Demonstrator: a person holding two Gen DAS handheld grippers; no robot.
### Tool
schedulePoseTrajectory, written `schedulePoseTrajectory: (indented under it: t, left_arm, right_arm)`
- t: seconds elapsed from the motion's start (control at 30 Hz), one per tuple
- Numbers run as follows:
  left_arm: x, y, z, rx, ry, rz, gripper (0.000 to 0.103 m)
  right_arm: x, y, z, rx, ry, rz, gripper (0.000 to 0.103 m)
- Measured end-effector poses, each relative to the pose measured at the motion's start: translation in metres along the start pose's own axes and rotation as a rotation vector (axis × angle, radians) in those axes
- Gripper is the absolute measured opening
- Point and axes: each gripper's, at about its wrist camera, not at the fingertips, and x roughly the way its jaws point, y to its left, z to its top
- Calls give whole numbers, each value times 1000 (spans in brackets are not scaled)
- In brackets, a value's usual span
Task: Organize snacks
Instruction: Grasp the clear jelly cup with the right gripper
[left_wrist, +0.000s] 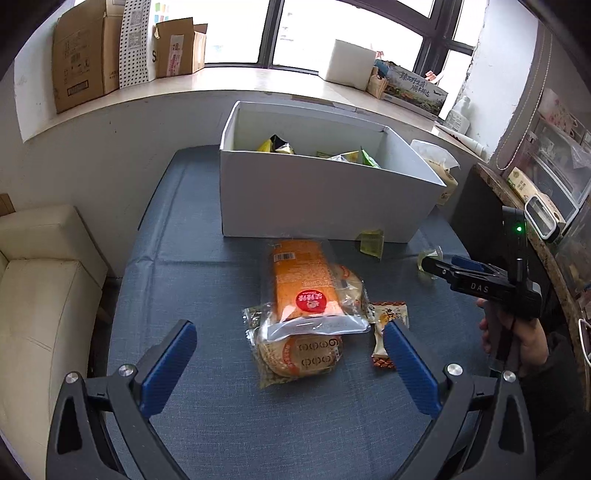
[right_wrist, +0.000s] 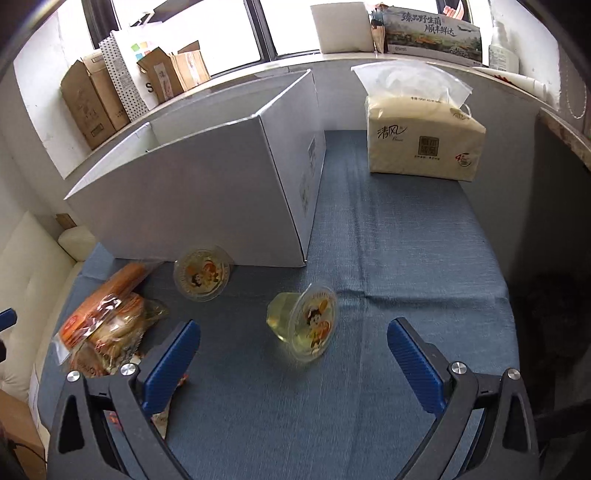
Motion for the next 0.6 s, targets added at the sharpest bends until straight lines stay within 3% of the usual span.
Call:
schedulePoseTrajectory:
  t: [0.07,0.13,0.2,0.27,0.6]
  left_arm:
    - [0,8,-1,-16,1,1,103]
    - [0,15,-1,-33,0,-3,103]
    - [2,19,-2,-44,4,-12,103]
    - [6,19,-2,-43,11,-10,103]
    - [21,-4,9,20,26,-28,103]
  right_arm:
    - [11,-1,3,-10,16,-5,99]
    - [17,0,4,-26,34,-32,74]
    - [19,-1,3,-46,34,-72,62]
    - [16,-4,2,-42,25,-32,50]
    - [-26,-10,-13,26,-49,45,50]
